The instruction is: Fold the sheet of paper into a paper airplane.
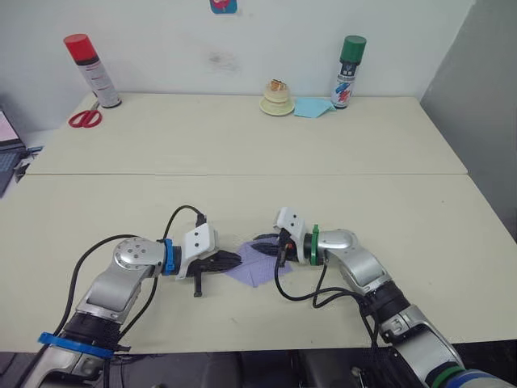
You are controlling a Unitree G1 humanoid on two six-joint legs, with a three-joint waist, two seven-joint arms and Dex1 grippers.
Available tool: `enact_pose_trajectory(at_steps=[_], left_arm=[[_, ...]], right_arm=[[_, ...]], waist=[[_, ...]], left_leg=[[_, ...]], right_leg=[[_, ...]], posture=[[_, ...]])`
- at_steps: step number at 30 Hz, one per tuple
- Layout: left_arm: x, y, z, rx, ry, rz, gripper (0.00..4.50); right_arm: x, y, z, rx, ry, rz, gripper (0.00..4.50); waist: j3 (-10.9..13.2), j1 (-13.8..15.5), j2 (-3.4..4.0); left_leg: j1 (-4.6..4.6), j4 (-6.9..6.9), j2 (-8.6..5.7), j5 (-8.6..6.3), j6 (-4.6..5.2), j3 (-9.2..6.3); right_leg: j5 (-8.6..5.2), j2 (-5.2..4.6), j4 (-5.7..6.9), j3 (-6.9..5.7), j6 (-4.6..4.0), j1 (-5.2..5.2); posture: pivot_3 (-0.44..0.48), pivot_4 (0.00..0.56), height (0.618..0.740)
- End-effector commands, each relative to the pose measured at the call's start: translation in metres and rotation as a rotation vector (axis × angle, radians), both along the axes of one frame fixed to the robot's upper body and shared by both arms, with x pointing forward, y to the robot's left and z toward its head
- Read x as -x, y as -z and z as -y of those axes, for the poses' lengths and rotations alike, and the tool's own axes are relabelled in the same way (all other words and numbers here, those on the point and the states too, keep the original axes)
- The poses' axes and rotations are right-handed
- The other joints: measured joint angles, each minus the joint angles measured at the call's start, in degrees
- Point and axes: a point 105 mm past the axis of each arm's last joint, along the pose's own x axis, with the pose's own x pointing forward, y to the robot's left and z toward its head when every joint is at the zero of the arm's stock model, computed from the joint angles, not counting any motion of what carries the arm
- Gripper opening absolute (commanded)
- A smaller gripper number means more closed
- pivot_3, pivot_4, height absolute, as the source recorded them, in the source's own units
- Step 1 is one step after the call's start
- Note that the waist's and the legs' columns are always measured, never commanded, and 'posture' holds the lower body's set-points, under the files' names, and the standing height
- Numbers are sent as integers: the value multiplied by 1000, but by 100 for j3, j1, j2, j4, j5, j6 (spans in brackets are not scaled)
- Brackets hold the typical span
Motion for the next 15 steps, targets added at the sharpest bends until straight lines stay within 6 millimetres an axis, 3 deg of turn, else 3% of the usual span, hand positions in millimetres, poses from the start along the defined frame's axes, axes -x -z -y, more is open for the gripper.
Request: enact_pose_trajectory(at_steps=[1,4,8,11,15], left_arm=[[9,27,0,-43,-14,-87,360],[9,29,1,-37,-21,-93,360],[10,31,2,-36,-20,-95,360],[9,31,2,-34,-18,-95,360],[9,32,4,-31,-11,-97,360]], right_arm=[[-21,-31,28,-47,130,93,2079],[-22,-57,41,-89,147,182,2079],[9,-80,34,-142,13,277,2079],[29,-62,18,-101,-64,264,1459],[43,-27,-6,-30,-111,217,16]], waist=[[0,27,0],[1,42,1],[-1,42,6],[-4,42,9],[-4,42,9]], left_leg=[[0,0,-3,0,0,0],[-2,0,-7,0,0,4],[-1,-3,-5,0,0,2],[2,-8,-2,0,0,-4],[3,-3,-5,0,0,1]], right_leg=[[0,-1,0,0,0,0],[0,-3,-2,1,1,1],[0,-3,-4,1,1,2],[-1,-2,-4,-4,0,3],[0,-3,-4,1,2,5]], posture=[[0,150,737],[0,150,737],[0,150,737],[0,150,737],[0,150,737]])
